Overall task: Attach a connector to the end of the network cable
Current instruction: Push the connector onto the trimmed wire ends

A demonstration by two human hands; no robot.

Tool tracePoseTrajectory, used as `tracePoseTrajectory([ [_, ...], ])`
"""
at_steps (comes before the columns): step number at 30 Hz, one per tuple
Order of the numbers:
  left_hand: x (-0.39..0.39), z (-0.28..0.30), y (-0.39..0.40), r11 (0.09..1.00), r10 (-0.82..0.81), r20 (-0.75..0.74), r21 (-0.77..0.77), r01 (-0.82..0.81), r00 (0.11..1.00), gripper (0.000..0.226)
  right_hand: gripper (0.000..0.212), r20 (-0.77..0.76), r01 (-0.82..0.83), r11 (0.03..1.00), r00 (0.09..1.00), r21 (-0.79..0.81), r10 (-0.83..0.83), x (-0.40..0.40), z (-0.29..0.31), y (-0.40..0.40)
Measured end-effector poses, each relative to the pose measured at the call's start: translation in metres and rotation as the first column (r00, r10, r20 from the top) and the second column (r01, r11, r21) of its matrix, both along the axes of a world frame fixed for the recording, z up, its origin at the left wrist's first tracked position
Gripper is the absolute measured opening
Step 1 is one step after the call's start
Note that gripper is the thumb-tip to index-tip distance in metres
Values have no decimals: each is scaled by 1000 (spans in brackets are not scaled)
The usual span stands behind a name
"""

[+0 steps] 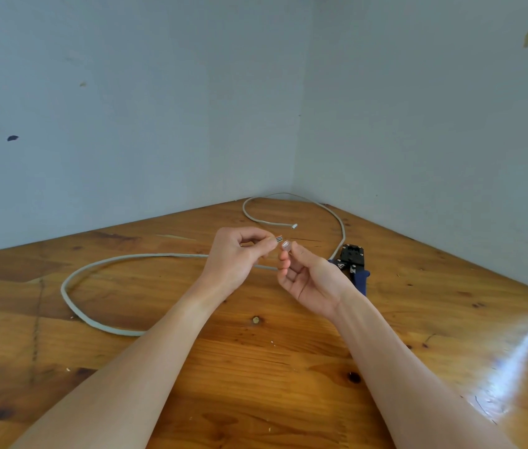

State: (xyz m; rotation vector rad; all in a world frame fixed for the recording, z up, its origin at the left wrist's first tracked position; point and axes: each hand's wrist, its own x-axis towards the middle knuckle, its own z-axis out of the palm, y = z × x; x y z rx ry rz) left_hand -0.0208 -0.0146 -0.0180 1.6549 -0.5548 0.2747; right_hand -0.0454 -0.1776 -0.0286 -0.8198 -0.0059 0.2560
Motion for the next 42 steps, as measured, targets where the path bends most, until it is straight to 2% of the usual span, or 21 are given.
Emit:
tracePoseTrajectory([
  [5, -1, 0, -1, 1000, 22, 25, 1, -22, 999, 16, 18, -12, 32, 999, 999, -43, -33, -2, 1, 2],
  [18, 0, -1, -3, 997, 73, -16, 34, -72, 997, 13, 14, -24, 91, 994, 995, -65, -93, -2, 3, 6],
  [24, -3, 1, -1, 998, 62, -41, 29, -61, 997, 9, 12, -22, 123, 990, 992, -73, -124, -2, 3, 7],
  [31, -4, 4, 1, 999, 27, -79, 22, -25, 997, 14, 11, -5, 119, 990, 993, -80, -120, -3, 4, 8],
  [36, -2, 4, 2, 998, 35, -81, 48, -31, 996, 13, 11, 39, 138, 981, 990, -137, -134, -2, 4, 7],
  [42, 0, 2, 1, 993, 50, -51, 113, -44, 997, 13, 16, 166, 209, 926, 972, -314, -163, -1, 1, 7],
])
